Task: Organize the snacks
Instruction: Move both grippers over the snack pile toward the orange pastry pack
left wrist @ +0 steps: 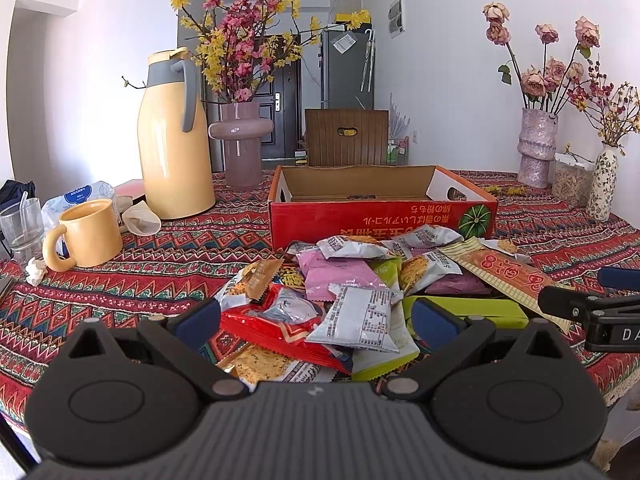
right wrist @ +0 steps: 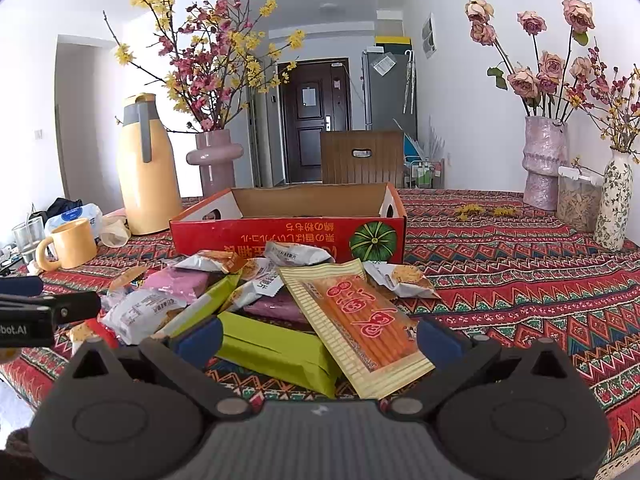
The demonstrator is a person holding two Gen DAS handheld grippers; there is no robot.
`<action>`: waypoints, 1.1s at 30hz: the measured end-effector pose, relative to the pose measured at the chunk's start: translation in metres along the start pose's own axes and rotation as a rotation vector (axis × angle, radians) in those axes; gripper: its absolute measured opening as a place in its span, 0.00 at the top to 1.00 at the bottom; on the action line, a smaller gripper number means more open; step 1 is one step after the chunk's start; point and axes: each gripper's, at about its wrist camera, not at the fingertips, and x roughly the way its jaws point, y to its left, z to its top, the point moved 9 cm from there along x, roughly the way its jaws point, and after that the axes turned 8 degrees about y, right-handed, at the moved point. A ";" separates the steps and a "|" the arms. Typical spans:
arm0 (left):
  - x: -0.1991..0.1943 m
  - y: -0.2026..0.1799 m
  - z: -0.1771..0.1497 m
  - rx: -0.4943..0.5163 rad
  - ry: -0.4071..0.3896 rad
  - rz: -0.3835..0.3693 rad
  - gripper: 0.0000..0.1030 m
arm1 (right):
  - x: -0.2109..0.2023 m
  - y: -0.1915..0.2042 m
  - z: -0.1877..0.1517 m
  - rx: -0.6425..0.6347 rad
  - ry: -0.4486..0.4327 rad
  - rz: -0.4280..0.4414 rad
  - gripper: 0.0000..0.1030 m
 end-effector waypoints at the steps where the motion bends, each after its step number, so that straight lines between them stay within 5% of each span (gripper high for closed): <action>1: 0.000 0.000 0.000 0.000 0.000 0.000 0.00 | 0.000 0.000 0.000 0.000 0.000 0.000 0.00; 23: 0.007 0.003 0.010 -0.001 0.002 0.013 0.00 | 0.009 -0.012 0.001 -0.003 0.043 -0.001 0.00; 33: 0.031 0.014 0.014 0.005 0.024 0.053 0.00 | 0.067 -0.033 0.013 -0.111 0.185 -0.025 0.00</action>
